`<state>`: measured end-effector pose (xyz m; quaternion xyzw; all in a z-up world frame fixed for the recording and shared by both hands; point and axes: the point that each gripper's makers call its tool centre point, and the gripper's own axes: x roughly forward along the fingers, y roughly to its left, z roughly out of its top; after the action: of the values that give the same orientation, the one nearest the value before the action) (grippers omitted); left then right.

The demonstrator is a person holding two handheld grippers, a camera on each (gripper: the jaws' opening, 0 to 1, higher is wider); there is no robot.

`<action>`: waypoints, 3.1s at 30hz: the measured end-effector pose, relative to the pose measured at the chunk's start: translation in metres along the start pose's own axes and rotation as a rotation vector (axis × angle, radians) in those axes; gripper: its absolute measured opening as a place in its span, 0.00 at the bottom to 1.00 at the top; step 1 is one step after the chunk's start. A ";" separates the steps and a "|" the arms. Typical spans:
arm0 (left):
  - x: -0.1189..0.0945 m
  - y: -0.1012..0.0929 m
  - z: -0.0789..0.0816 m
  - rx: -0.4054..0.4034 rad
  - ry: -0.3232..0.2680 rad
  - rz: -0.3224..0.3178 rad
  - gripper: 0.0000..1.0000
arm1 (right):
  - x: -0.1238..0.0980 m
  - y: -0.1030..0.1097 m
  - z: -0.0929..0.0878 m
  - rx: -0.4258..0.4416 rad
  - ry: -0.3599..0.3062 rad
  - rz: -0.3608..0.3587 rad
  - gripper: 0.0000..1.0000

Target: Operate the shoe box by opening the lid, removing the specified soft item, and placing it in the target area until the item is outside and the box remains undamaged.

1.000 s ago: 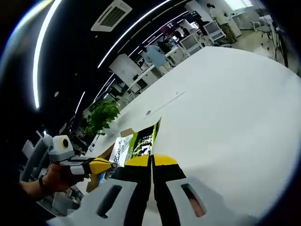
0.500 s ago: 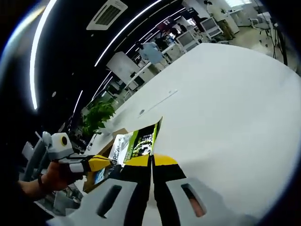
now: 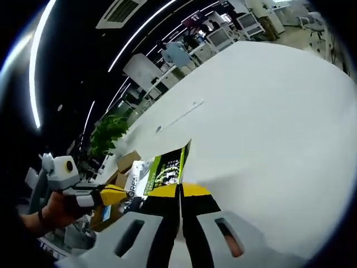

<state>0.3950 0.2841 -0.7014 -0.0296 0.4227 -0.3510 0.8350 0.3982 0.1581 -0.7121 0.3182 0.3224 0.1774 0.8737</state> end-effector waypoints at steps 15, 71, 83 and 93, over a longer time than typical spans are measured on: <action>0.042 0.017 -0.015 -0.013 0.108 0.075 0.00 | 0.038 -0.039 -0.006 0.042 0.078 -0.042 0.00; -0.048 0.034 0.001 0.053 -0.213 0.099 0.18 | 0.005 0.004 -0.011 -0.134 0.059 -0.123 0.12; -0.100 0.070 -0.019 0.028 -0.292 0.137 0.19 | 0.017 0.048 -0.030 -0.183 0.082 -0.083 0.12; -0.143 0.099 -0.044 -0.010 -0.341 0.191 0.19 | 0.033 0.089 -0.046 -0.230 0.112 -0.009 0.14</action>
<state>0.3618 0.4564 -0.6662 -0.0526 0.2780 -0.2581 0.9238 0.3821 0.2610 -0.6941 0.2040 0.3495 0.2267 0.8859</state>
